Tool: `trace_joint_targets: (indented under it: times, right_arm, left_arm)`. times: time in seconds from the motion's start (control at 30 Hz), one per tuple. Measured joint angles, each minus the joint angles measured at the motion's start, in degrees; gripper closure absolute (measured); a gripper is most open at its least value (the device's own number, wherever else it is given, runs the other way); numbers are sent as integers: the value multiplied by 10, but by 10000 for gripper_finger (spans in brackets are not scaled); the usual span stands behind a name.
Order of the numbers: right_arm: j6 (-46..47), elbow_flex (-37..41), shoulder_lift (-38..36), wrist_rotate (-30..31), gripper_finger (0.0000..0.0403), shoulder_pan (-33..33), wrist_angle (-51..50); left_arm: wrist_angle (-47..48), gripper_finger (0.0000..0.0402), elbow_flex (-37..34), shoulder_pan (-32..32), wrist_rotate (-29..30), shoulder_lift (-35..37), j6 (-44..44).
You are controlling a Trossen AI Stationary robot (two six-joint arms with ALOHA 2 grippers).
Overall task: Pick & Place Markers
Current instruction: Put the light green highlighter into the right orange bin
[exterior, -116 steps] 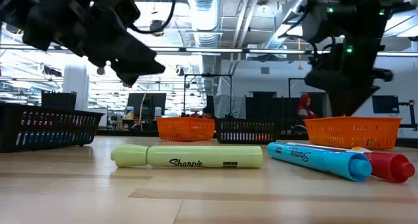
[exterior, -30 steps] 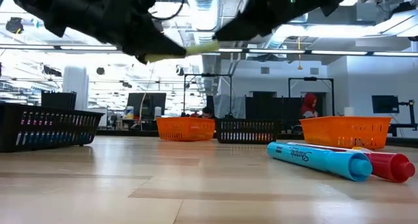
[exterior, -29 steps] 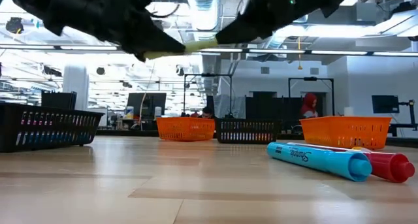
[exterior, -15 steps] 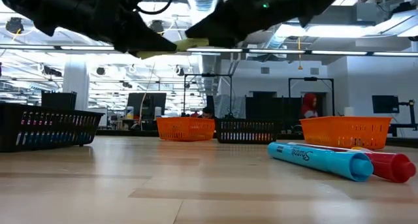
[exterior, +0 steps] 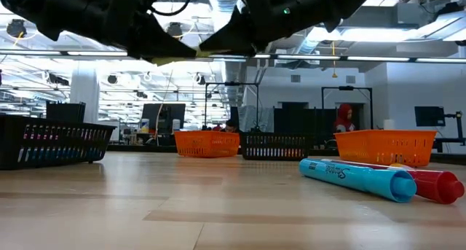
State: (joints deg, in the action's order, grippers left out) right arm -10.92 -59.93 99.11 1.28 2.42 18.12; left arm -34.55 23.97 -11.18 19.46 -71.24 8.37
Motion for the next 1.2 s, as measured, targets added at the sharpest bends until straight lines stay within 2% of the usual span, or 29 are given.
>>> trace_joint_targets:
  times: [0.4, 0.9, 1.03, 1.2]
  right_arm:
    - [4, -1, -2, 0, 325, 1, -3]
    - [27, 0, -2, 0, 334, 0, -5]
    - [73, 0, -2, 2, 334, -8, -7]
    - [86, 0, -2, 4, 334, -17, -46]
  left_arm:
    - [-1, 321, -2, 0, 11, -3, 1]
    - [-3, 318, -2, 0, 13, -3, 10]
    - [-7, 299, -2, 1, 24, -3, 9]
    - [-7, 252, -1, 1, 39, -3, 6]
